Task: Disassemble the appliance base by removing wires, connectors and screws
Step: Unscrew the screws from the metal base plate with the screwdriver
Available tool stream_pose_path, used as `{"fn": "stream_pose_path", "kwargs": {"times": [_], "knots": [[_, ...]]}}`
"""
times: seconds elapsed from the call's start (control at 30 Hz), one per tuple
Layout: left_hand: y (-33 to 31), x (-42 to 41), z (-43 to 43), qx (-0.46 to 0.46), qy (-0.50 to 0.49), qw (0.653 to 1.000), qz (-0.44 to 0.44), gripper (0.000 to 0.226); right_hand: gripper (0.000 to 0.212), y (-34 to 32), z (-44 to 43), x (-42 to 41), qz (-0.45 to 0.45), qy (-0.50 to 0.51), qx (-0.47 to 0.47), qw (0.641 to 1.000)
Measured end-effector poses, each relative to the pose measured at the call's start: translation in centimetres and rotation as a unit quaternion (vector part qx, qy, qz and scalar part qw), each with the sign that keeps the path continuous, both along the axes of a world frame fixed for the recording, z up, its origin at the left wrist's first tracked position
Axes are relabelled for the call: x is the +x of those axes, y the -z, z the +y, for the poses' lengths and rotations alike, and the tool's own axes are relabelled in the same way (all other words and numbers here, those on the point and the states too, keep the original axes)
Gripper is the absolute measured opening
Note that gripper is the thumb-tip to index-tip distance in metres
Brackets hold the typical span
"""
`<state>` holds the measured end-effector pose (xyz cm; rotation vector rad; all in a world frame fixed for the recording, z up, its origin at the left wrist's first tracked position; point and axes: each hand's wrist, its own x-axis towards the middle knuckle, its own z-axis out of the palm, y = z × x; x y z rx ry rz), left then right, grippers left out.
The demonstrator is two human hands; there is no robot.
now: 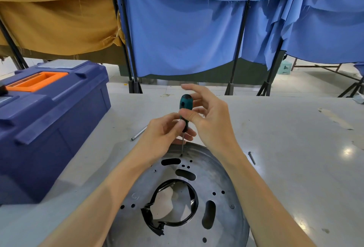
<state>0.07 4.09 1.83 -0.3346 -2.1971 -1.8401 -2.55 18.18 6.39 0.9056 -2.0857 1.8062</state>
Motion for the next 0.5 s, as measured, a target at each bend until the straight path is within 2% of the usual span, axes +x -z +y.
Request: {"fn": "stream_pose_path", "kwargs": {"times": [0.07, 0.17, 0.23, 0.33, 0.37, 0.43, 0.5], "knots": [[0.09, 0.0, -0.05, 0.008, 0.001, 1.0, -0.011, 0.02, 0.034, -0.04, 0.13, -0.06, -0.021, -0.015, -0.01, 1.0], [0.15, -0.03, -0.14, 0.007, -0.018, 1.0, -0.001, 0.009, 0.023, -0.09, -0.03, 0.15, -0.008, -0.024, -0.002, 1.0], [0.0, 0.04, -0.13, -0.014, -0.038, 0.999, 0.007, 0.027, 0.025, -0.06, -0.26, 0.32, 0.009, -0.008, 0.017, 1.0], [-0.12, 0.04, -0.06, -0.003, -0.006, 1.0, 0.005, 0.014, 0.036, -0.08, -0.21, 0.23, 0.006, 0.012, 0.01, 1.0], [0.0, -0.06, -0.12, 0.004, -0.003, 1.0, 0.005, 0.019, 0.038, -0.16, -0.09, 0.2, -0.003, 0.012, -0.001, 1.0], [0.05, -0.12, -0.19, 0.009, -0.008, 1.0, 0.002, 0.024, 0.033, -0.29, 0.06, 0.17, -0.013, -0.004, -0.015, 1.0], [0.33, -0.32, -0.4, 0.005, -0.018, 1.0, 0.007, 0.015, 0.027, -0.25, 0.01, 0.24, -0.012, -0.019, -0.012, 1.0]]}}
